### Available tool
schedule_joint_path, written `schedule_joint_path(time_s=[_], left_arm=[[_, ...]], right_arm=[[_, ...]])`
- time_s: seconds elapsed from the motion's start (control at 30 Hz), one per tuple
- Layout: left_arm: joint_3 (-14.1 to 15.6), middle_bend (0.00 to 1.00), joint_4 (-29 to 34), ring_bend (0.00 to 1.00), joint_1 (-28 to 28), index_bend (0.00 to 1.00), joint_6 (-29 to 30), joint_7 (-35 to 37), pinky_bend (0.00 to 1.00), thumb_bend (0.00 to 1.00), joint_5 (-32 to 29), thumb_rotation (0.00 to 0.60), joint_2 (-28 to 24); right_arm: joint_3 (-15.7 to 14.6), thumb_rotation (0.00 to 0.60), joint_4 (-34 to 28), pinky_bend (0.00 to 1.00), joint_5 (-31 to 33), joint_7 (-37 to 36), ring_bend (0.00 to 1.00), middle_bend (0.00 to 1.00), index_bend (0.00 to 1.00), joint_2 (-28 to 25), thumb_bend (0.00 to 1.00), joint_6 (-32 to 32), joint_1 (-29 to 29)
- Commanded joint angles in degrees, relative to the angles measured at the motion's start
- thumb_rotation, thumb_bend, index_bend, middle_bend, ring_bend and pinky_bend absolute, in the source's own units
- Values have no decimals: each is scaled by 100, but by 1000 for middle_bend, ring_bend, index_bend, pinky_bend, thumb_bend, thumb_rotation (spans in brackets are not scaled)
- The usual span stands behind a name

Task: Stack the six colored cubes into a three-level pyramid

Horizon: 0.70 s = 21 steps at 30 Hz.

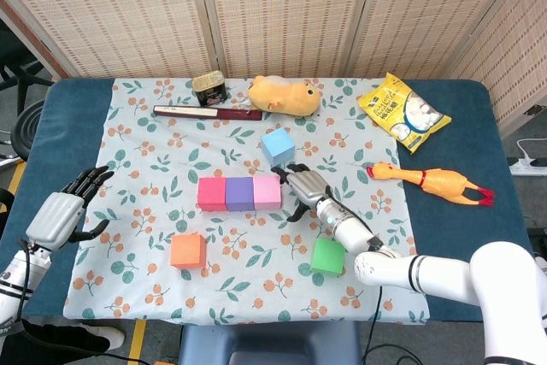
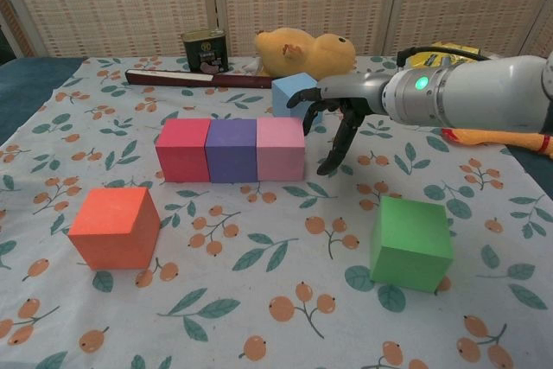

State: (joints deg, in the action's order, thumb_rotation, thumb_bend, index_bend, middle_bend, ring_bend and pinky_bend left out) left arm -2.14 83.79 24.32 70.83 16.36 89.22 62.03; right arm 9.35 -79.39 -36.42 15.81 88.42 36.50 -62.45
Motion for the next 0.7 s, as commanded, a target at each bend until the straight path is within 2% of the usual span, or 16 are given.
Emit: schedule_joint_path(time_s=[0.03,0.4,0.6,0.7], left_arm=[[4,17,-34,24,8,0,-19,29,228,348,3,600,22],[17,18,-120,24,20,0,-28,101,228,347,37,600,59],[115,23,-98,25,64,2,-70,41,228,346,226,600,44],[218,37,-63,44,102,41,-131,70,228,346,384,600,47]], right_arm=[[12,600,57,4,-17,-19,0,209,0,81,0,-20,-47],[-67,600,-89,4,-15,-23,0,209,0,-55,0,107,-18],[-111,600,-921,4,-355,-102,0,207,0,-886,0,634,369],[-134,600,-1376,4,-635,-174,0,207,0,-1388,0,1047,674]])
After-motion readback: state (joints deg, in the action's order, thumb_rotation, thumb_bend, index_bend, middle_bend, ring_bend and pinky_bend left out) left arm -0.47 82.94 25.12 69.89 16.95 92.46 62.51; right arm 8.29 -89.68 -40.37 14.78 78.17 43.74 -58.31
